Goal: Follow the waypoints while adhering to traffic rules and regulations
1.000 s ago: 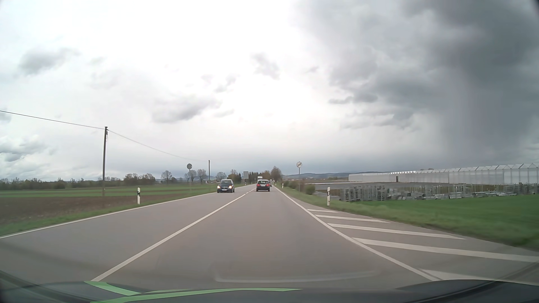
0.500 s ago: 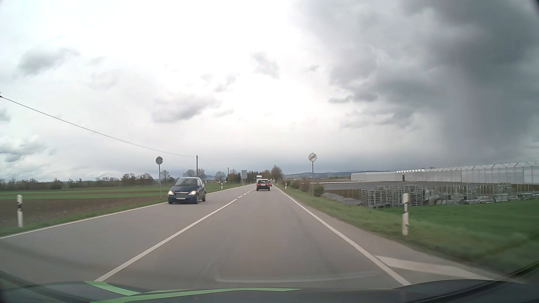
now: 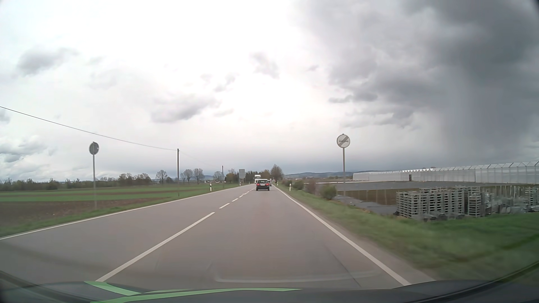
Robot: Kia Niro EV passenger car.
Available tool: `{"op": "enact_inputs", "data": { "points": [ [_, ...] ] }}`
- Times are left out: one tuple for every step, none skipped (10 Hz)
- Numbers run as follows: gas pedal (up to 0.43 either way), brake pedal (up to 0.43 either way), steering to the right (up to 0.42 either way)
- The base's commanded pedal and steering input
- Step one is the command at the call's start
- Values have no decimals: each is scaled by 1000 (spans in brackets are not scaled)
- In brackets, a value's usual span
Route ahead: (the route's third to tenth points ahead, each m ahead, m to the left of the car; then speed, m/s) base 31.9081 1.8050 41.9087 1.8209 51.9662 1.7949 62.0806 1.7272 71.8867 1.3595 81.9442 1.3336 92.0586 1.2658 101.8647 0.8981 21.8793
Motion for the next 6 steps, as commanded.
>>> {"op": "enact_inputs", "data": {
  "points": [
    [169, 0, -1],
    [169, 0, -1],
    [169, 0, -1],
    [169, 0, -1],
    [177, 0, -1],
    [177, 0, -1]
  ]
}}
